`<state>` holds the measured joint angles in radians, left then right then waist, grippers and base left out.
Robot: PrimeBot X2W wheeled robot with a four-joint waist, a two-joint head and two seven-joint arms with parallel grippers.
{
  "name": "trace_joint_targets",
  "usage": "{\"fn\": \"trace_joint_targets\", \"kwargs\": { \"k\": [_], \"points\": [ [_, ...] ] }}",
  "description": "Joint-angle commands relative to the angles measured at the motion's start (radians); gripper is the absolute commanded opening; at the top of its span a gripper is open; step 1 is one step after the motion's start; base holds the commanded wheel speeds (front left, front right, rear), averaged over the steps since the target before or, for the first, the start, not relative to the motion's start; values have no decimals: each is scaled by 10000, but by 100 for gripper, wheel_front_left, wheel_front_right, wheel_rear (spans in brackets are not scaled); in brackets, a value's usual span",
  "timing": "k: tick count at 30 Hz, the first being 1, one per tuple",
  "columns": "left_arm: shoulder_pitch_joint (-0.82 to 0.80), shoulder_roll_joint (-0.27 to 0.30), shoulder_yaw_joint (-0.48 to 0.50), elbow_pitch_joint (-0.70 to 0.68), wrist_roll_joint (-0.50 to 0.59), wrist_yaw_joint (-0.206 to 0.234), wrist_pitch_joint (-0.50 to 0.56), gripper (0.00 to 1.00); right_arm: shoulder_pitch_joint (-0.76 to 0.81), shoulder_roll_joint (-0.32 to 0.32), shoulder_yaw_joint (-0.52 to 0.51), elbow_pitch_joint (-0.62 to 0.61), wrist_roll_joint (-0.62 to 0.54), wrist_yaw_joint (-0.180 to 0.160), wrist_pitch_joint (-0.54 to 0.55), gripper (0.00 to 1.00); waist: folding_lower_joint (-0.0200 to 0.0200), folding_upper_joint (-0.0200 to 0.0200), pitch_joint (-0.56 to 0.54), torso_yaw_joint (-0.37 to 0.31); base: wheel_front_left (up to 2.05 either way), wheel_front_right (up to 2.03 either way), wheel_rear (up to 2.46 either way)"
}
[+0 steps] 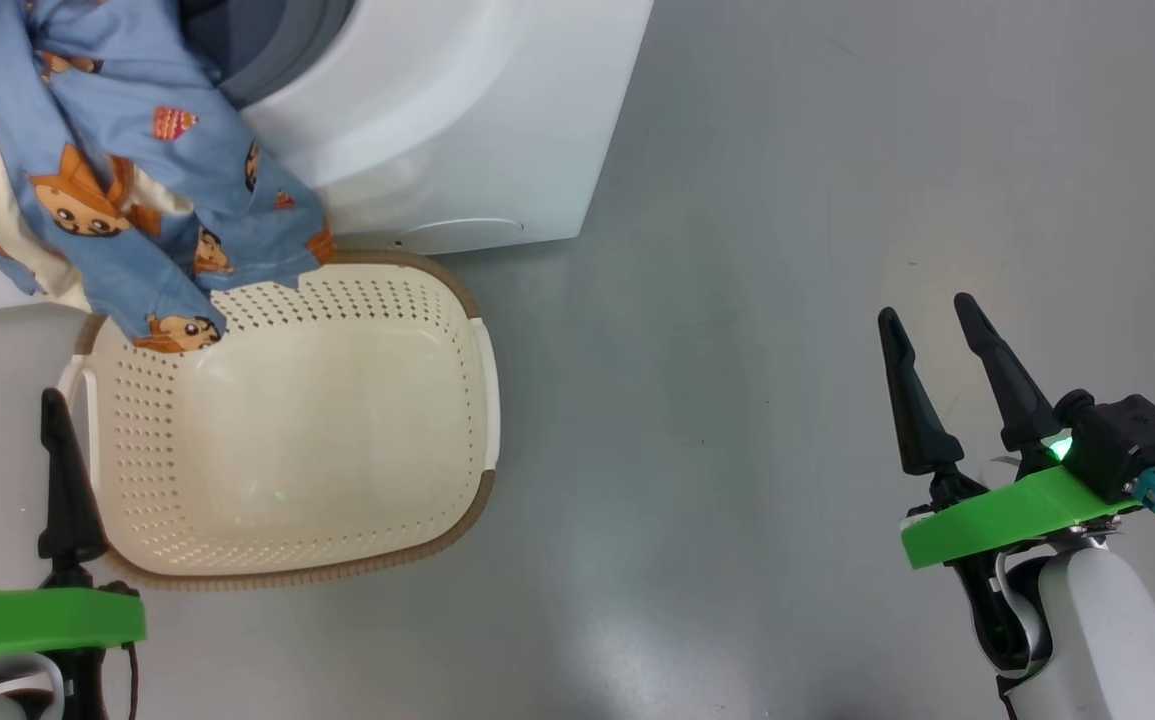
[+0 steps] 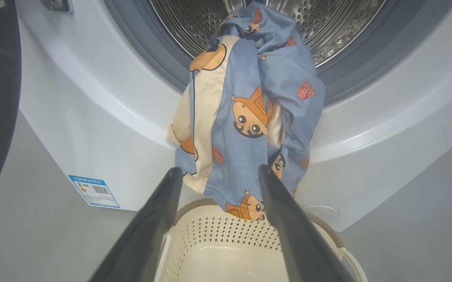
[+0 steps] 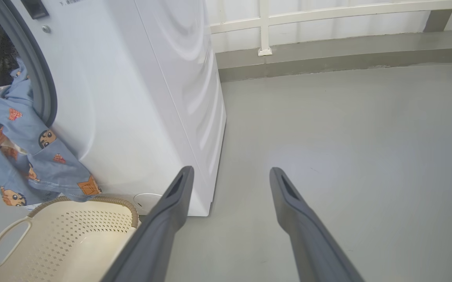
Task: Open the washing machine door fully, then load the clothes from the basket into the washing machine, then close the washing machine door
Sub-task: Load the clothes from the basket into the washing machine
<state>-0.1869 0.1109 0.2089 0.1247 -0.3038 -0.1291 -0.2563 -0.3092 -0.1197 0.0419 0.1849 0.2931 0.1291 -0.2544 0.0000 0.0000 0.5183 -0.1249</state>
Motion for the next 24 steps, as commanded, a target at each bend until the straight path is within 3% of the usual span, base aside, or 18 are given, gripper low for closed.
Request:
{"fn": "trace_joint_targets", "kwargs": {
  "k": [1, 15, 24],
  "points": [
    [77, 235, 382, -248, 90, -15, -55, 100, 67, 4, 176, -209, -99, 16, -74, 100, 0, 0, 25, -17, 0, 0, 0],
    [-1749, 863, -644, 1847, -702, -15, -55, 100, -179, 163, 226, -252, -141, 16, -74, 100, 0, 0, 457, -85, 0, 0, 0],
    [-3411, 1444, -1921, 3890, -1372, -15, -55, 100, -356, 272, 387, -232, -120, 16, -74, 100, 0, 0, 701, -258, 0, 0, 0]
  ]
}}
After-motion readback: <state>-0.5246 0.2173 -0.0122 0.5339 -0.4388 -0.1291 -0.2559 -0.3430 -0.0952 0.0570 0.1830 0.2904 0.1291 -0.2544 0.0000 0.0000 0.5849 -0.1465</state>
